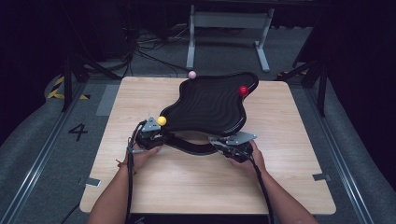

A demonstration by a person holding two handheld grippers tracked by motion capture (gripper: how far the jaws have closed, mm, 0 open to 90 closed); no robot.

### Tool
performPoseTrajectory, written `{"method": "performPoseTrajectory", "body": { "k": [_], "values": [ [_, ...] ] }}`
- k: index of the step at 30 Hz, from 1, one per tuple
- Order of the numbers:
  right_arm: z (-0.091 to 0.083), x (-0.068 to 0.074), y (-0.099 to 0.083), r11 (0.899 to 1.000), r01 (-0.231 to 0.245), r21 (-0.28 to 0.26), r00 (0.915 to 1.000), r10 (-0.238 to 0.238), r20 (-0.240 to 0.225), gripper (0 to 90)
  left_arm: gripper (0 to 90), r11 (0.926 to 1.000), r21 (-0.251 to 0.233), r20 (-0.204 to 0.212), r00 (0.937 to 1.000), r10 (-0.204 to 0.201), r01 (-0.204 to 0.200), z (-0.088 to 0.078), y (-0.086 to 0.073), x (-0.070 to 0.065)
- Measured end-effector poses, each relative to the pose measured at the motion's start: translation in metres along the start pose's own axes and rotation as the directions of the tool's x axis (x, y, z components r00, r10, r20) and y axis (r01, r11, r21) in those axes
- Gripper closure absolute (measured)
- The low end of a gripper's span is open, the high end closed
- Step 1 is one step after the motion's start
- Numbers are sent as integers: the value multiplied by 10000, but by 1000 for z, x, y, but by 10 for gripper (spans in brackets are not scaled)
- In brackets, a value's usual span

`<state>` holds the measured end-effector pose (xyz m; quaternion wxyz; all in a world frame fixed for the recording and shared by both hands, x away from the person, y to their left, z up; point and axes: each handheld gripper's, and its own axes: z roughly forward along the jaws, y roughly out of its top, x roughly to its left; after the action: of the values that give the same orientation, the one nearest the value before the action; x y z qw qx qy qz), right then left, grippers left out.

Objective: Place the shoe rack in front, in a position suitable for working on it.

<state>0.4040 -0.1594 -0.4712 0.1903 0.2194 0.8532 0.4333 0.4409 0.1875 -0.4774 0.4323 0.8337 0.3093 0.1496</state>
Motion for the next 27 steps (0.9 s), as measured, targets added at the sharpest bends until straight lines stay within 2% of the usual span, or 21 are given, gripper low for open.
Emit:
{"method": "performPoseTrajectory", "body": {
  "k": [3, 6, 7, 8, 9, 10, 12, 16, 18, 21, 27],
  "values": [
    [0, 0, 1, 10000, 32, 75, 10000, -33, 62, 801, 740, 10000, -17, 37, 10000, 78, -78, 0, 0, 0],
    [-1, -3, 0, 9999, 30, 141, 9988, -37, 490, 802, 740, 9999, 51, 122, 9998, 152, -152, 1, 1, -2],
    [-1, -3, 0, 9999, 30, 141, 9988, -37, 490, 802, 740, 9999, 51, 122, 9998, 152, -152, 1, 1, -2],
    [-3, -8, 0, 9998, -15, 189, 9961, -1, 884, 801, 740, 9998, 84, 129, 9997, 185, -186, 1, 1, -1],
    [-3, -8, 0, 9998, -15, 189, 9961, -1, 884, 801, 740, 9998, 84, 129, 9997, 185, -186, 1, 1, -1],
    [-4, -15, -2, 9997, -169, 178, 9918, 145, 1267, 801, 740, 9998, 78, 138, 9997, 178, -179, 1, 1, -1],
    [-6, -23, -5, 9993, -346, 159, 9861, 315, 1634, 801, 740, 9998, 60, 186, 9996, 203, -204, 1, 1, -1],
    [-8, -29, -9, 9988, -466, 134, 9850, 438, 1668, 801, 740, 9997, 60, 198, 9995, 237, -238, 2, 1, -3],
    [-7, -30, -9, 9993, -310, 202, 9835, 269, 1791, 801, 740, 9997, 8, 218, 9995, 250, -250, 2, 1, -3],
    [-7, -31, -9, 9985, -507, 211, 9847, 464, 1677, 801, 740, 9997, 5, 204, 9995, 238, -238, 2, 1, -4],
    [-6, -26, -8, 9987, -439, 242, 9881, 399, 1484, 800, 740, 9998, 3, 189, 9996, 204, -205, 2, 1, -4]
  ]
}}
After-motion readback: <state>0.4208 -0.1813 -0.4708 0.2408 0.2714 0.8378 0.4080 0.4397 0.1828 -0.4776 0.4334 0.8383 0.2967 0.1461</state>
